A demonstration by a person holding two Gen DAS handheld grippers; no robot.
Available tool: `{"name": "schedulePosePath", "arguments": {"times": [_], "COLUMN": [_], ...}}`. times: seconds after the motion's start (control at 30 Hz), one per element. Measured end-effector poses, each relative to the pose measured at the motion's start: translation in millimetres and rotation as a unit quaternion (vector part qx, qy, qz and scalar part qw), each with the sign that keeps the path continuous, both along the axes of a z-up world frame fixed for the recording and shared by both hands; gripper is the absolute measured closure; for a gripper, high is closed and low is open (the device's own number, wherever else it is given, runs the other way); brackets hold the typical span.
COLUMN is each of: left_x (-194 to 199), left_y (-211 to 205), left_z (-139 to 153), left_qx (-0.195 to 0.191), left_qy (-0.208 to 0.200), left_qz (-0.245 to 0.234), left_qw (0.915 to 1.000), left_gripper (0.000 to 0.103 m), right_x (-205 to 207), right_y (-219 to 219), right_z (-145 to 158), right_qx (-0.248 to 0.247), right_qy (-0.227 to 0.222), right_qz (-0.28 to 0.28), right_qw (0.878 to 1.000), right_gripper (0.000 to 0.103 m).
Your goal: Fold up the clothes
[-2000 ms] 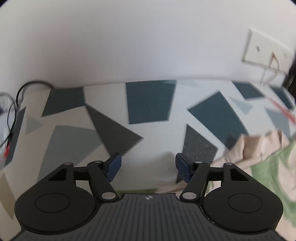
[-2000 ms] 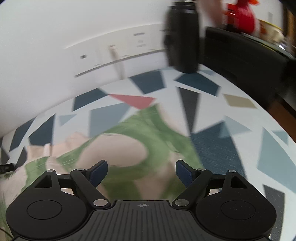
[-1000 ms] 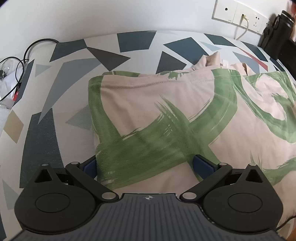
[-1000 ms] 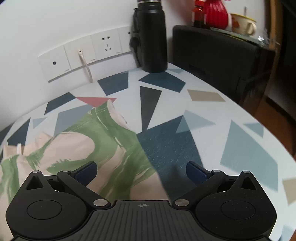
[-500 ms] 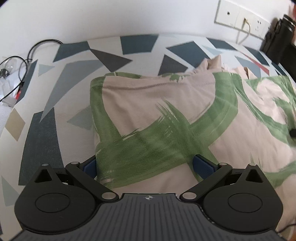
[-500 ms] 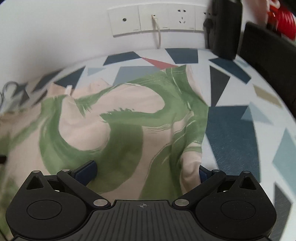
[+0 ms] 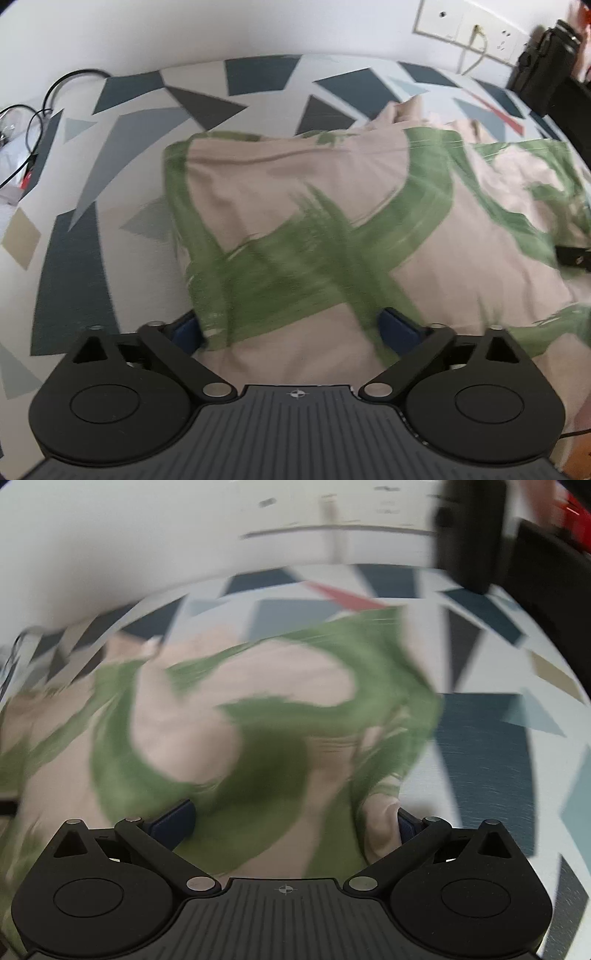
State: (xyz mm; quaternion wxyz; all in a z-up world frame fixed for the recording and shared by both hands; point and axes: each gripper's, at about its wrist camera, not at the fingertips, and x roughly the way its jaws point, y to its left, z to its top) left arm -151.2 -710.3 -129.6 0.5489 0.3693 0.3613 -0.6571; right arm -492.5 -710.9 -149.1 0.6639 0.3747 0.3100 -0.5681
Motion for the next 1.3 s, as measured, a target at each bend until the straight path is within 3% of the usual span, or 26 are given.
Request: {"name": "schedulePosePath", "arguments": {"times": [0.1, 0.13, 0.2, 0.23, 0.27, 0.3, 0.33, 0.4, 0.5, 0.57, 0.73, 0.87, 1.0, 1.3], "left_x": [-5.8, -5.8, -4.2, -1.3, 0.8, -0.9, -3.3, -3.2, 7.7, 12.0, 5.6, -1.0, -3.8, 3.1], "left_y": [2.4, 2.9, 2.9, 1.1, -0.4, 0.1, 2.9, 12.6, 30.6, 44.4, 95.9, 158.8, 219.1, 345.3], "left_z": [1.7, 2.5, 5.7, 6.5, 7.3, 8.3, 9.9, 16.9, 39.2, 59.5, 110.0, 142.0, 154.2, 176.0], "left_qx": [-0.01, -0.014, -0.02, -0.01, -0.002, 0.0, -0.003, -0.021, -0.053, -0.073, -0.138, -0.18, -0.191, -0.207], "left_qy": [0.001, 0.003, 0.013, 0.039, 0.06, 0.061, 0.058, 0.061, 0.091, 0.102, 0.066, 0.039, 0.012, -0.033], "left_qz": [-0.009, -0.006, 0.001, 0.007, 0.012, 0.011, 0.01, 0.018, 0.057, 0.081, 0.15, 0.246, 0.323, 0.464], "left_qw": [0.9999, 0.9999, 0.9997, 0.9992, 0.9981, 0.9981, 0.9983, 0.9978, 0.9928, 0.9888, 0.9768, 0.9517, 0.9269, 0.8607], "left_gripper": [0.025, 0.033, 0.075, 0.08, 0.081, 0.081, 0.082, 0.082, 0.082, 0.082, 0.082, 0.082, 0.082, 0.082], "right_x": [10.1, 13.6, 20.9, 23.7, 26.2, 25.9, 24.9, 27.3, 28.1, 18.7, 3.1, 1.5, 19.3, 119.7], "right_y": [-5.6, -7.0, -8.3, -8.9, -9.5, -10.3, -12.7, -13.0, -2.4, 3.4, 3.1, -14.2, -24.0, 17.7], "right_z": [1.4, 0.8, 1.2, 2.3, 3.6, 6.7, 9.0, 12.0, 30.3, 49.0, 89.4, 106.3, 119.7, 152.8], "right_qx": [0.004, 0.003, -0.006, -0.013, -0.019, -0.024, -0.017, -0.001, -0.035, -0.054, -0.104, -0.109, -0.101, -0.032], "right_qy": [-0.022, -0.014, 0.002, 0.005, 0.007, -0.002, -0.031, -0.069, -0.099, -0.145, -0.207, -0.254, -0.27, -0.275], "right_qz": [0.022, 0.03, 0.044, 0.048, 0.052, 0.054, 0.059, 0.058, 0.06, 0.062, 0.141, 0.209, 0.295, 0.465], "right_qw": [1.0, 0.999, 0.999, 0.999, 0.998, 0.998, 0.998, 0.996, 0.993, 0.986, 0.963, 0.938, 0.911, 0.841], "right_gripper": [0.001, 0.001, 0.005, 0.016, 0.027, 0.058, 0.072, 0.075, 0.078, 0.078, 0.078, 0.078, 0.078, 0.078]}}
